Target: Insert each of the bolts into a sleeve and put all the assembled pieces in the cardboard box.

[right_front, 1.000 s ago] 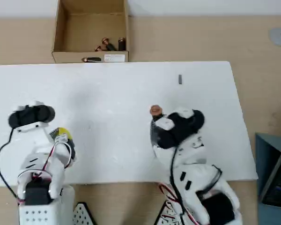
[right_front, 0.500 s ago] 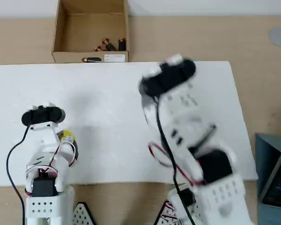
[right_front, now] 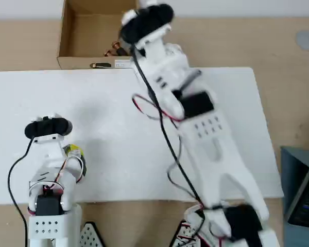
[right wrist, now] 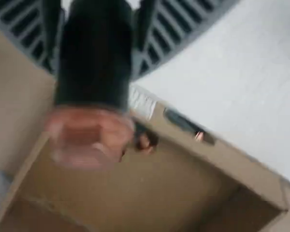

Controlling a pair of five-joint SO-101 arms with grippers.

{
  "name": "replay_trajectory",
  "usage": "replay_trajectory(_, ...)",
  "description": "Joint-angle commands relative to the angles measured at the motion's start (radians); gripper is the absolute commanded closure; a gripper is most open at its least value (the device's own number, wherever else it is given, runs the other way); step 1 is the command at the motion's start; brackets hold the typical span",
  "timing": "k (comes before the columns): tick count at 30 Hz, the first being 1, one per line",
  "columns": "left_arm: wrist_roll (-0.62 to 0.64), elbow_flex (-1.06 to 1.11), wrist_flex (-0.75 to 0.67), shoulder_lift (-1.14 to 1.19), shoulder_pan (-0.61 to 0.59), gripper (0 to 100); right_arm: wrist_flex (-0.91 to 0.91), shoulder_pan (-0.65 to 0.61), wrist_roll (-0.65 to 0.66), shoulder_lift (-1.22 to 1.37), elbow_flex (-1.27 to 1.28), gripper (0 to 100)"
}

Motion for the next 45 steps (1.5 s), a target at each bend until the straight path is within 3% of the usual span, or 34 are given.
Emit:
replay_trajectory(1,0.000,-0.003,-0.017,-0.010,-0.009,100,-0.084,0.028,0.031,0.134,-0.173,98.9)
replay_trajectory(19,0.000,-0.003,-0.017,-0.010,-0.009,100,-0.144,0.062,0.034,0.840,-0.806,98.8)
replay_trajectory(25,0.000,-0.003,-0.017,-0.010,-0.009,100,-0.144,0.061,0.153,1.020,-0.970,98.8)
replay_trajectory(32,0.000,-0.003,-0.017,-0.010,-0.009,100,-0.101,0.051,0.244,1.147,-1.112,98.3)
replay_trajectory(38,0.000,-0.003,-0.017,-0.010,-0.009,100,0.003,0.045,0.249,1.196,-1.196,85.0)
replay_trajectory(45,0.000,-0.003,-0.017,-0.010,-0.009,100,0.006,0.041,0.249,1.231,-1.247,85.7)
